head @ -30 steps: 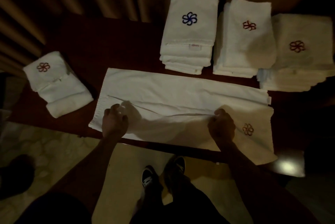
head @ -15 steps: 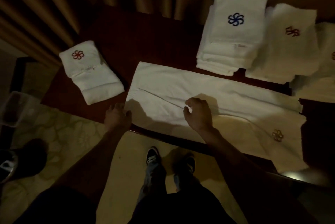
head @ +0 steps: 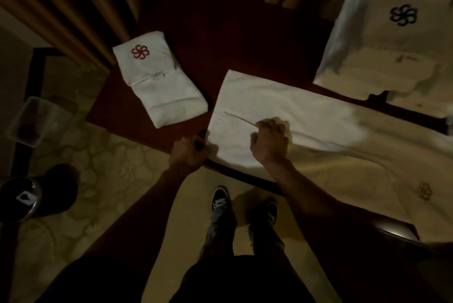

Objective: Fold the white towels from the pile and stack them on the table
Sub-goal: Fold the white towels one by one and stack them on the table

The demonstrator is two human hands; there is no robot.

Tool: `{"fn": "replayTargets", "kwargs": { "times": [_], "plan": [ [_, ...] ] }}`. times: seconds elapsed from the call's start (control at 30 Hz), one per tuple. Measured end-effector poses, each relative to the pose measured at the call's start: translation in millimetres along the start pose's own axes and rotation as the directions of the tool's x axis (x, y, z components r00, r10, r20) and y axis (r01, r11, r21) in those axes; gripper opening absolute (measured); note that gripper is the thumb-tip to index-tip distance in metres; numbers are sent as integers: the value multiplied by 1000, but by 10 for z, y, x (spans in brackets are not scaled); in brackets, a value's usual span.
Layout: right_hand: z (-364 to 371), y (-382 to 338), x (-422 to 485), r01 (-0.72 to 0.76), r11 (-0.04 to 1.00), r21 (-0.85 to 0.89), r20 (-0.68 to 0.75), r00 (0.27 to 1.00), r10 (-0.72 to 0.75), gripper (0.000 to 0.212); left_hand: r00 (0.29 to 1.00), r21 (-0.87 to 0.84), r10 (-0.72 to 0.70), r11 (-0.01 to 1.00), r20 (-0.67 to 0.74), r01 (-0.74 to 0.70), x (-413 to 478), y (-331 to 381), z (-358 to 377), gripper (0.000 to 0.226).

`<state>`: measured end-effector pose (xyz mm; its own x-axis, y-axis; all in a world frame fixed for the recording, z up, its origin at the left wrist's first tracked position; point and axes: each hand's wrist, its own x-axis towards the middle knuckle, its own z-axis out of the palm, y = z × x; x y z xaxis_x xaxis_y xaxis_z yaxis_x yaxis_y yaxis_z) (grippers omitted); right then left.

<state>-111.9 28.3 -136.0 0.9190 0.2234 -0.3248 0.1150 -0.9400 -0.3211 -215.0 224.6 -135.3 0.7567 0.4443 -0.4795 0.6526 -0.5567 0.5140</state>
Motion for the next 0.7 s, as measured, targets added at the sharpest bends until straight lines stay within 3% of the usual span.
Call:
{"fn": "replayTargets", "kwargs": {
  "times": [0.13, 0.27, 0.43, 0.7],
  "plan": [
    [23, -89, 43, -22, 998, -55, -59, 998, 19, 22, 999, 11, -24, 1000, 40, 24, -7, -67, -30, 43],
    [1, -218, 135, 8, 999, -40, -113, 994, -12, 21, 997, 49, -16, 999, 76, 12, 39, -60, -54, 32],
    [51, -277, 182, -24, 997, -67, -65, 998, 20, 22, 997, 146, -15, 989, 81, 3, 77, -58, -105, 39],
    [82, -228, 35, -28, 999, 34, -96, 995, 32, 46, 964, 133, 266, 956, -10, -263, 146, 90, -134, 58]
  ]
}}
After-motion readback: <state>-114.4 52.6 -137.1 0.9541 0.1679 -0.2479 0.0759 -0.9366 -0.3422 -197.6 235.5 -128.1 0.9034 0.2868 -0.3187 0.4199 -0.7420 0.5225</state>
